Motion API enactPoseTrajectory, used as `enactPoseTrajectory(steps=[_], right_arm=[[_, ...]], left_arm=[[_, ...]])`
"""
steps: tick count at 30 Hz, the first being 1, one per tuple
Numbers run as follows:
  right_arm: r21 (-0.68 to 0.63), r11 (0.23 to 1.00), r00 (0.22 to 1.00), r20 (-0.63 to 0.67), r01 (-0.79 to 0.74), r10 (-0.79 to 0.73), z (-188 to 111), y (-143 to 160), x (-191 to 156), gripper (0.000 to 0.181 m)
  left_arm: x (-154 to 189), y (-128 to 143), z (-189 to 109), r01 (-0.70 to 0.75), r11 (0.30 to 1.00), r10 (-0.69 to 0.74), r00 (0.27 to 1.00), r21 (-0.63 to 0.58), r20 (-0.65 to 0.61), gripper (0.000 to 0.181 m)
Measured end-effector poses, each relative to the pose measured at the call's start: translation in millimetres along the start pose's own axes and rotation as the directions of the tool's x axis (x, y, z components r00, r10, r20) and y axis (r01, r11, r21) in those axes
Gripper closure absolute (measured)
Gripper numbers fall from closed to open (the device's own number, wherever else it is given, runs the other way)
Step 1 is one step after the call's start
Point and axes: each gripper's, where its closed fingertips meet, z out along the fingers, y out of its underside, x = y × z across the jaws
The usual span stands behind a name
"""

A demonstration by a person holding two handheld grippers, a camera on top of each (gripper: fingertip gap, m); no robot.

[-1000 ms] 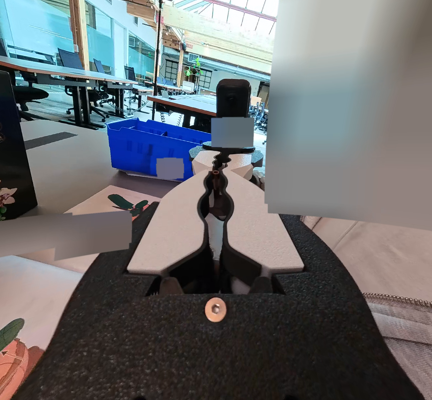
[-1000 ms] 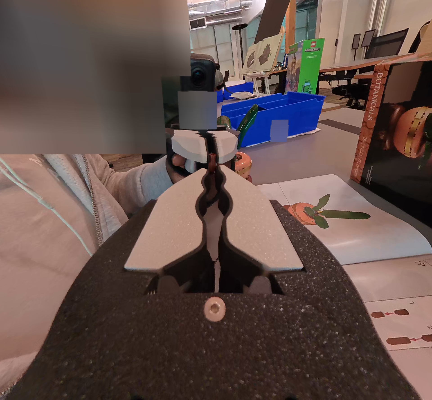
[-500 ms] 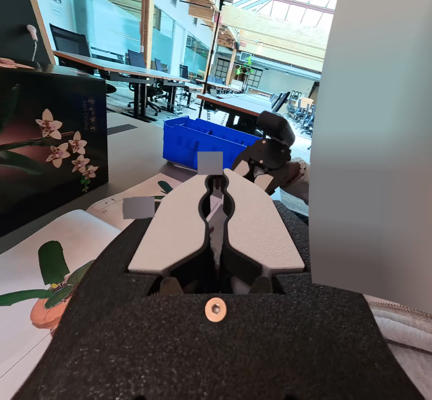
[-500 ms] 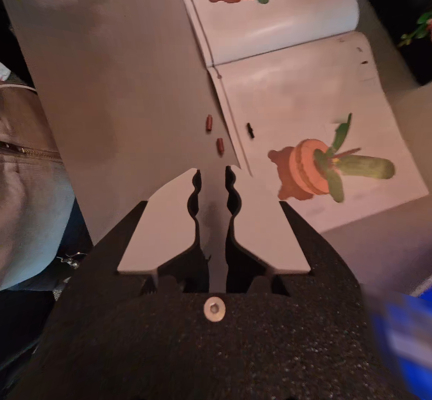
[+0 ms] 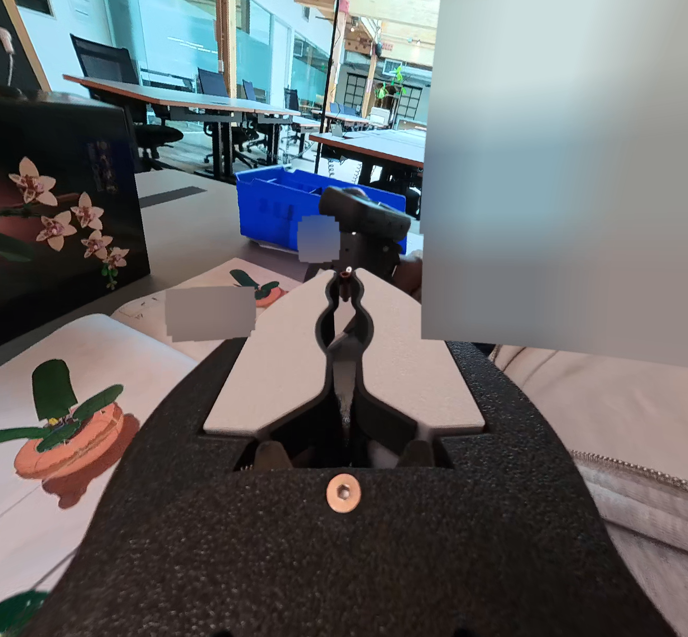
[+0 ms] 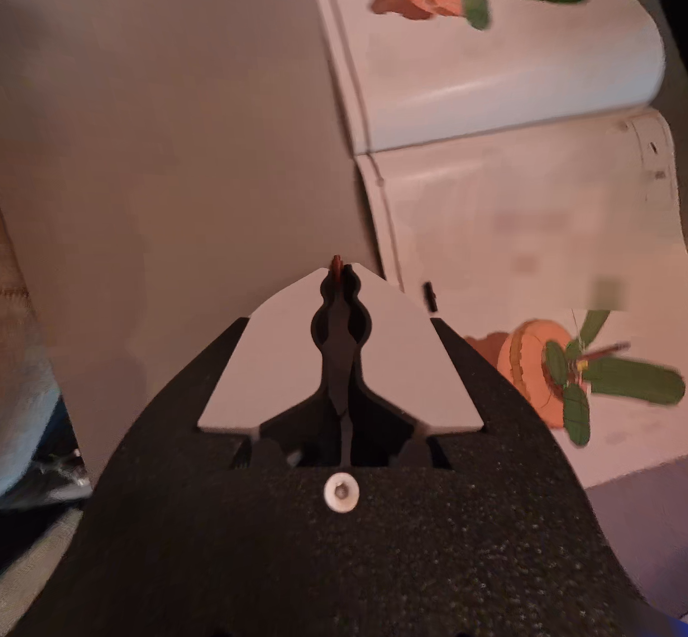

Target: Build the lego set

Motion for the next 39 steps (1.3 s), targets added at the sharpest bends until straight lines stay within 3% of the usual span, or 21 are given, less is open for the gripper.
enactPoseTrajectory(steps=[1,3,6,9,11,12,14,16,18,19,21,24,30,39], right_arm=[[0.001,0.996,0.996,0.034,0.088,-0.088,0.1,-1.5,-5.7,0.177],[-0.008,0.942,0.94,0.066,0.335,-0.333,0.2,-3.9,-10.1,0.177],[-0.003,0.737,0.73,0.137,0.676,-0.669,2.2,-8.5,-13.2,0.177],[0.049,0.576,0.556,0.209,0.816,-0.805,7.0,-16.2,-16.2,0.173],[0.071,0.553,0.529,0.213,0.83,-0.822,6.6,-21.2,-12.5,0.162],[0.083,0.572,0.55,0.191,0.816,-0.813,3.7,-25.5,-10.5,0.16],[0.121,0.671,0.664,0.093,0.732,-0.742,-6.1,-40.0,-6.1,0.16],[0.127,0.816,0.824,-0.014,0.563,-0.566,-17.3,-48.0,1.6,0.166],[0.085,0.97,0.973,-0.071,0.226,-0.221,-19.9,-43.4,4.7,0.176],[0.069,0.997,0.997,-0.069,0.024,-0.019,-17.0,-39.0,0.0,0.176],[0.12,0.955,0.962,-0.005,-0.27,0.273,-7.7,-44.8,-15.4,0.176],[0.124,0.883,0.887,-0.042,-0.452,0.46,10.1,-49.8,-13.6,0.167],[-0.047,0.872,0.854,-0.234,-0.487,0.464,22.6,-28.2,-8.1,0.143],[0.043,0.85,0.827,-0.208,-0.525,0.522,34.5,-43.1,9.0,0.155]], left_arm=[[-0.3,3.9,-1.1,0.0,1.0,0.0,1.0,-0.009,0.005,0.177],[0.0,9.8,-3.4,0.012,1.0,-0.012,1.0,-0.022,0.004,0.177],[1.5,14.2,-6.6,0.027,0.999,-0.027,1.0,-0.029,-0.001,0.177],[5.1,17.0,-9.4,0.014,0.999,-0.015,1.0,-0.042,-0.002,0.177],[7.7,17.7,-11.6,-0.001,0.999,0.001,1.0,-0.051,-0.004,0.177],[9.1,17.8,-13.1,-0.01,0.998,0.01,1.0,-0.056,-0.008,0.177],[10.8,17.7,-16.4,-0.025,0.998,0.025,1.0,-0.063,-0.013,0.177],[13.3,16.8,-19.8,-0.036,0.997,0.034,0.999,-0.064,-0.027,0.177],[14.7,16.6,-22.6,-0.048,0.996,0.046,0.998,-0.07,-0.037,0.177],[15.2,17.0,-24.0,-0.056,0.996,0.053,0.998,-0.072,-0.04,0.177],[17.4,17.8,-26.0,-0.063,0.995,0.059,0.997,-0.071,-0.054,0.177],[23.5,18.4,-29.8,-0.053,0.997,0.048,0.995,-0.053,-0.09,0.177],[28.9,17.9,-40.4,-0.026,1.0,0.025,0.992,-0.006,-0.12,0.177],[32.3,14.9,-47.2,0.0,1.0,0.004,0.989,0.028,-0.147,0.177]])
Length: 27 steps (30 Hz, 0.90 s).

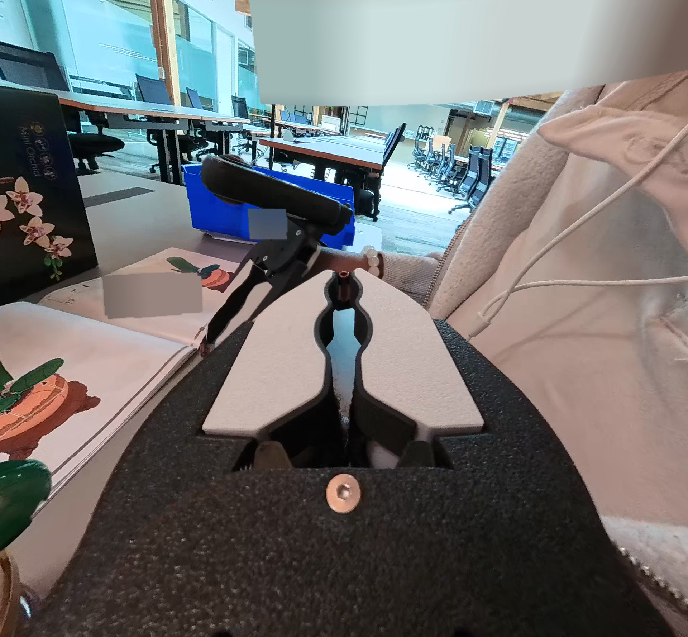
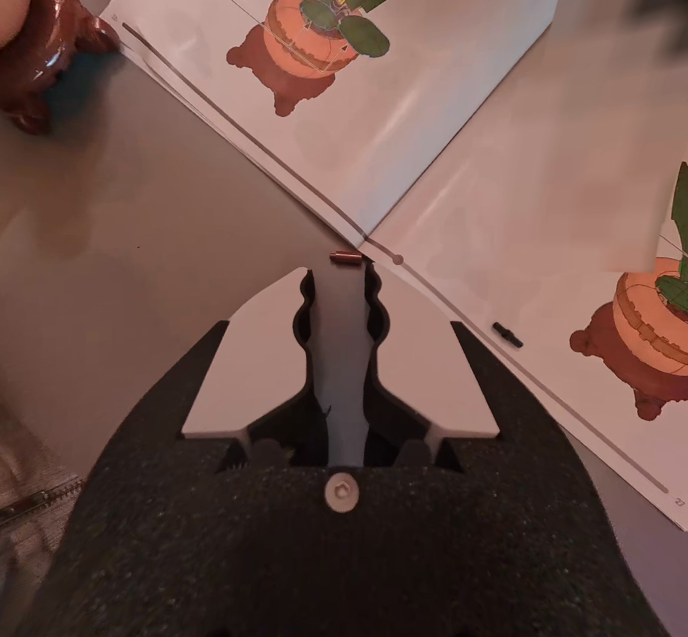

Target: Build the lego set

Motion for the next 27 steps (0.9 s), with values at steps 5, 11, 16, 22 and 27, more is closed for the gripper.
enactPoseTrajectory(steps=[5,11,16,22,27], right_arm=[[0.006,1.0,0.999,0.039,-0.013,0.013,5.0,-6.7,-6.4,0.156],[-0.006,0.99,0.986,0.086,0.141,-0.14,13.1,-14.2,-14.8,0.175],[-0.028,0.926,0.918,0.142,0.377,-0.37,12.1,-13.6,-19.0,0.175],[-0.011,0.841,0.83,0.17,0.541,-0.532,-3.1,-7.9,-9.5,0.159],[-0.093,0.924,0.915,0.204,0.371,-0.347,-1.1,-10.1,-5.5,0.171]], left_arm=[[-2.0,-0.4,-1.3,0.012,1.0,-0.012,1.0,0.009,-0.001,0.177],[-4.0,0.1,-3.0,0.018,1.0,-0.018,1.0,0.006,-0.003,0.177],[-7.0,0.3,-5.4,0.015,1.0,-0.015,1.0,0.009,0.014,0.177],[-13.5,2.3,-8.0,0.015,1.0,-0.016,0.998,0.006,0.054,0.177],[-19.3,3.0,-7.3,0.015,1.0,-0.015,0.996,-0.001,0.084,0.177]])
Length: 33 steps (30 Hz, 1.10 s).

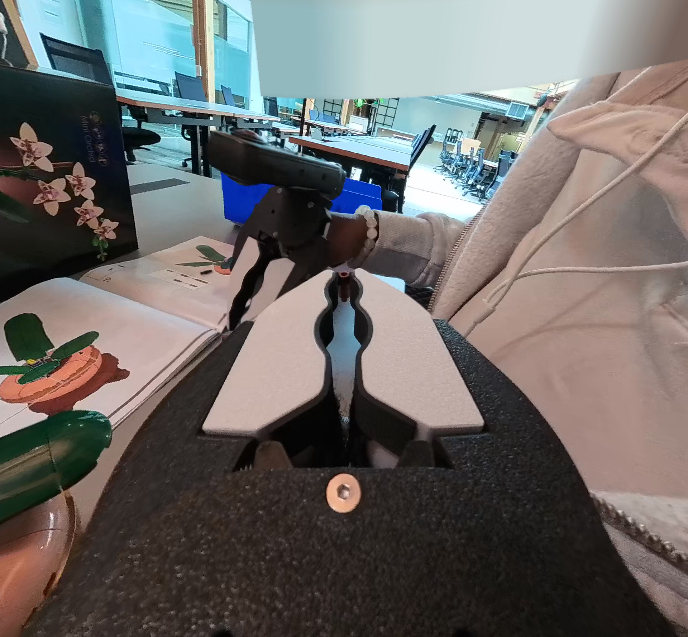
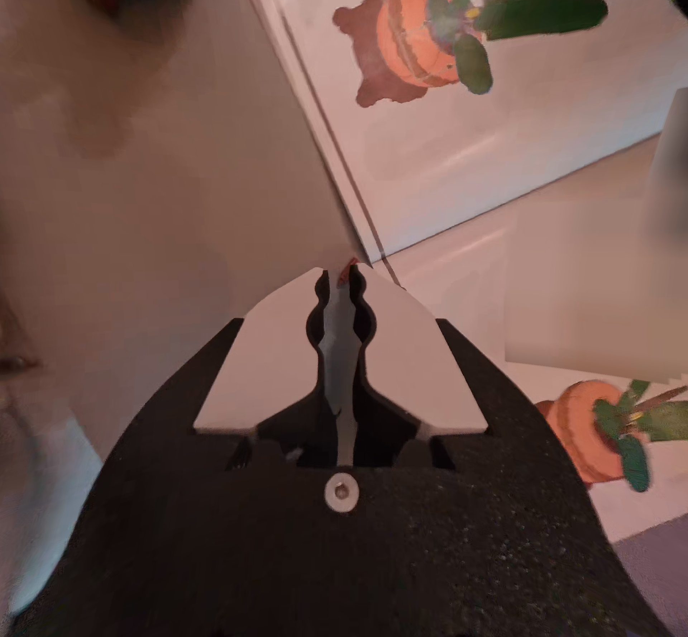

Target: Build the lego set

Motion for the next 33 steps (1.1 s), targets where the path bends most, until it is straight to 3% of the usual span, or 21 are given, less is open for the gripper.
enactPoseTrajectory(steps=[6,9,13,19,22,25,28,33], right_arm=[[-0.047,0.984,0.984,-0.051,-0.174,0.171,5.4,7.8,8.3,0.172],[-0.046,0.989,0.989,-0.037,-0.142,0.141,9.0,2.2,8.0,0.176],[-0.048,0.997,0.999,0.015,0.053,-0.052,8.9,1.5,0.2,0.177],[0.139,0.924,0.933,-0.008,0.357,-0.36,7.5,-1.2,-8.0,0.176],[0.196,0.885,0.89,0.099,0.422,-0.446,5.7,3.2,-25.8,0.176],[0.207,0.82,0.819,0.115,0.534,-0.562,3.4,6.3,-29.9,0.176],[0.27,0.806,0.815,0.106,0.527,-0.569,3.7,1.2,-30.1,0.176],[0.554,0.772,0.894,0.104,0.311,-0.436,-23.5,-22.9,-40.6,0.177]], left_arm=[[-0.1,1.9,1.3,-0.013,1.0,0.013,1.0,-0.011,0.003,0.177],[-2.6,4.4,0.7,0.003,1.0,-0.003,1.0,-0.011,-0.002,0.177],[-10.2,-0.8,-3.0,0.02,0.999,-0.02,0.999,0.028,0.027,0.177],[-31.9,-18.5,-8.6,0.063,0.987,-0.086,0.984,0.149,0.153,0.177],[-37.7,-26.9,-9.9,0.117,0.966,-0.16,0.971,0.231,0.177,0.177],[-35.3,-26.9,-6.2,0.136,0.956,-0.185,0.967,0.258,0.175,0.177],[-37.0,-28.6,-2.3,0.161,0.937,-0.225,0.957,0.309,0.184,0.178],[-36.1,-39.7,7.8,0.161,0.922,-0.238,0.952,0.351,0.191,0.178]])
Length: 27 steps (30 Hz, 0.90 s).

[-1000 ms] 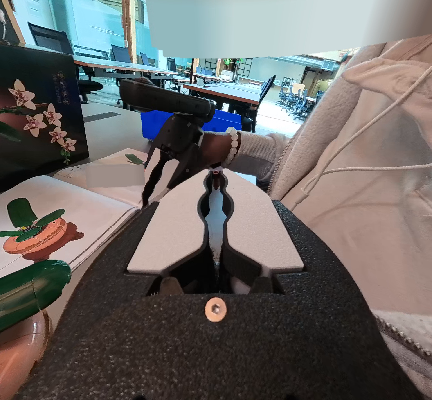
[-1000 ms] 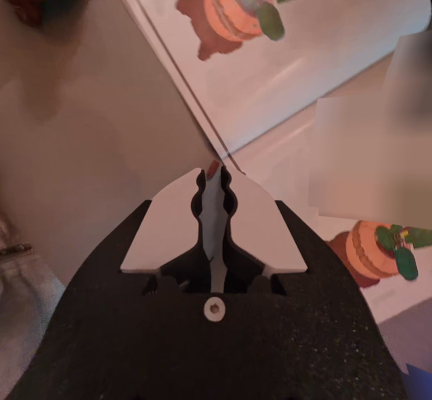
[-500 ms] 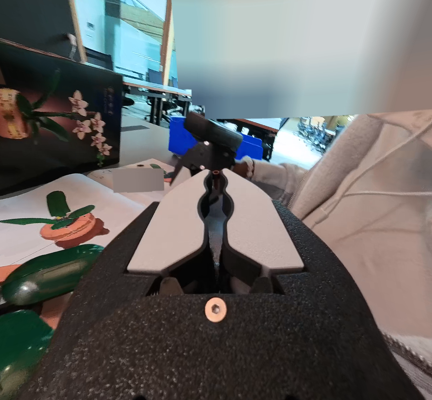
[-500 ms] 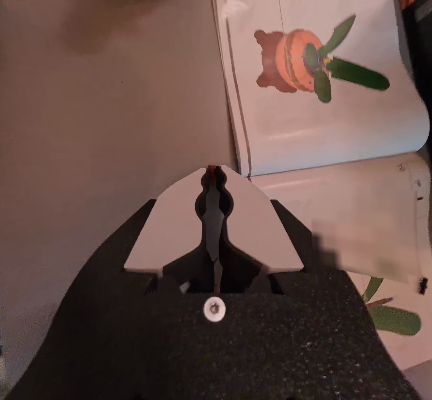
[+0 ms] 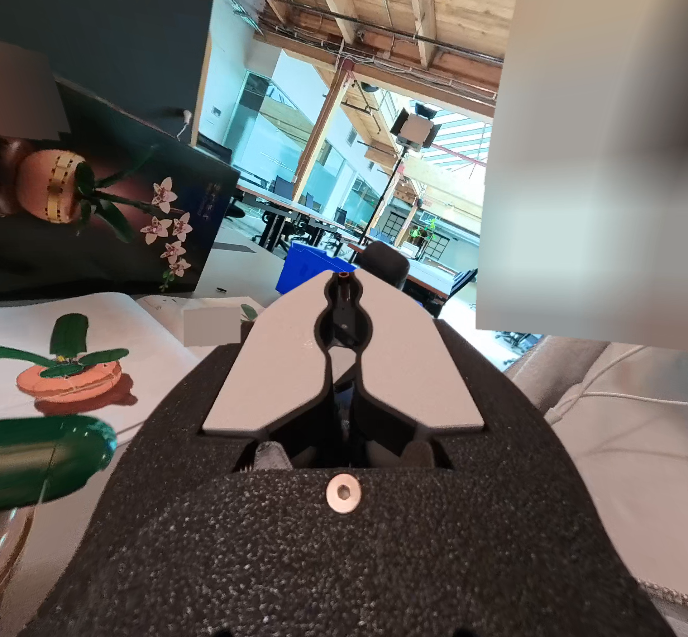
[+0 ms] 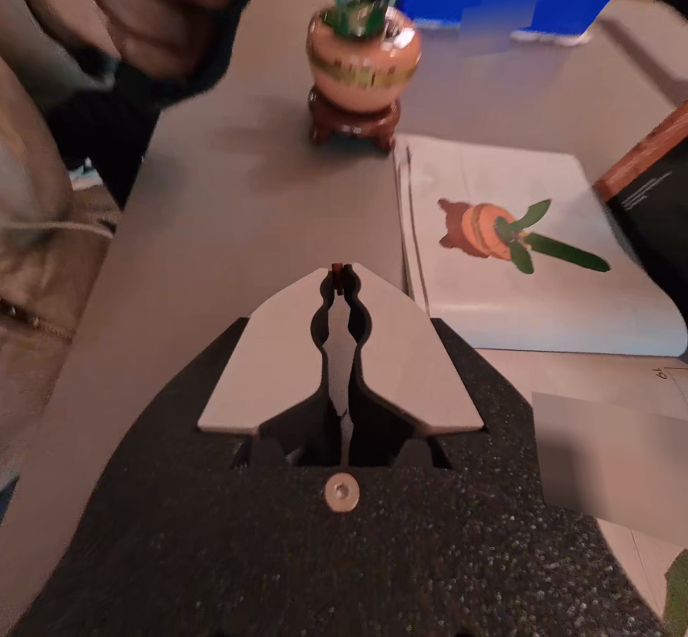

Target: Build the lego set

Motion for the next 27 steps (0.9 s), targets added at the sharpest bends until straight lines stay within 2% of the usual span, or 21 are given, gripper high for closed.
enactPoseTrajectory(steps=[3,7,12,15,17,20,22,24,27], right_arm=[[0.162,0.983,0.995,-0.024,-0.087,0.092,-15.3,-21.0,4.0,0.177],[0.386,0.9,0.978,0.026,-0.201,0.207,-35.6,-46.4,5.2,0.177],[0.418,0.89,0.974,-0.047,-0.181,0.22,-45.9,-47.8,9.4,0.177],[0.266,0.954,0.95,-0.239,-0.138,0.204,-71.7,-45.2,30.9,0.177],[0.125,0.983,0.924,-0.345,-0.132,0.168,-112.4,-54.0,46.9,0.177],[-0.137,0.988,0.87,-0.493,-0.071,-0.005,-186.6,-71.6,89.6,0.177],[-0.338,0.937,0.858,-0.503,-0.086,-0.102,-222.5,-68.5,131.1,0.177],[-0.492,0.865,0.877,-0.452,-0.095,-0.162,-241.2,-49.8,180.3,0.177],[-0.663,0.725,0.915,-0.385,-0.187,-0.117,-248.3,18.3,255.9,0.177]], left_arm=[[6.1,-3.8,10.1,-0.01,1.0,0.01,1.0,0.014,-0.009,0.178],[12.9,-8.3,23.5,0.017,0.999,-0.015,0.999,0.049,-0.03,0.177],[23.3,-10.0,34.8,-0.023,0.999,0.025,0.999,0.039,-0.045,0.177],[35.0,-6.6,39.0,-0.11,0.994,0.11,0.992,0.004,-0.063,0.177],[44.3,-2.8,39.8,-0.165,0.986,0.163,0.983,-0.023,-0.088,0.177],[54.3,3.9,38.8,-0.224,0.973,0.216,0.968,-0.048,-0.127,0.177],[59.5,9.7,38.4,-0.238,0.969,0.226,0.961,-0.063,-0.16,0.178],[62.4,15.1,38.2,-0.257,0.963,0.239,0.953,-0.077,-0.185,0.177],[64.3,19.4,36.3,-0.287,0.953,0.263,0.942,-0.096,-0.208,0.177]])
